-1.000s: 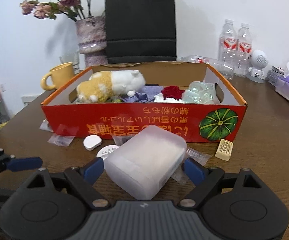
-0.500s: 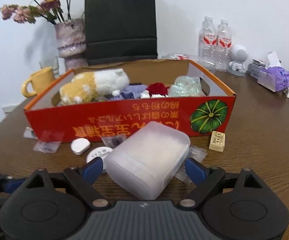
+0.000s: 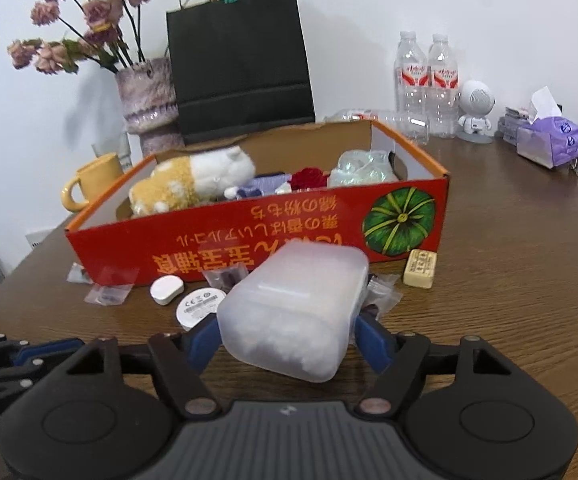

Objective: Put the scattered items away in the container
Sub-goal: 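Grasp the black packet with the left tool while the right tool grasps the translucent white box, then carry the black packet and white box over the box and open both tools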

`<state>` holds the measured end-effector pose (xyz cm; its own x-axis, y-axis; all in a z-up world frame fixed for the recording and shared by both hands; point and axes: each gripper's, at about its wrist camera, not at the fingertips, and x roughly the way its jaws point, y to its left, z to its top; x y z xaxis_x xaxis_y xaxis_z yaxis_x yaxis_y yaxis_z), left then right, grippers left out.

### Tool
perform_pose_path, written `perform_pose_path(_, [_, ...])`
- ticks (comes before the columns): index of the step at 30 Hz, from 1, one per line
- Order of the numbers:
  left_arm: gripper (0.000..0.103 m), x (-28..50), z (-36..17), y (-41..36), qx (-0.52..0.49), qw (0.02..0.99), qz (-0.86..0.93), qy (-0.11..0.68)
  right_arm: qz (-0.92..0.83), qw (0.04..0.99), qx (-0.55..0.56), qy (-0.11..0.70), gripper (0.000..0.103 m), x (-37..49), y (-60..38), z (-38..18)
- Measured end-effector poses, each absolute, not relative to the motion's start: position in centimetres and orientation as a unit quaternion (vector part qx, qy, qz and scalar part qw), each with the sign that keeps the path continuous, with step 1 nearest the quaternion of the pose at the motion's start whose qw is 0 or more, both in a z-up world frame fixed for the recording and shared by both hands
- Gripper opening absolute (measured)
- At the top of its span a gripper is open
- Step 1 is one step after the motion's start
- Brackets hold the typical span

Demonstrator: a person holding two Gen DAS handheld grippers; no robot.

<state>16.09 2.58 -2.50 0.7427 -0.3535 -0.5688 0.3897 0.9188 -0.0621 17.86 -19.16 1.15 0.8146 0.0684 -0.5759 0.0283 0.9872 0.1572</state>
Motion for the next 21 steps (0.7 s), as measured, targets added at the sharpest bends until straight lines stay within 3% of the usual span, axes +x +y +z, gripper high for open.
perform_pose_path(21, [0.013,14.7,1.6,-1.5,0.031,0.947,-0.178,0.265,0.071,0.959,0.080,0.264,0.067,15.9,-22.0,3.7])
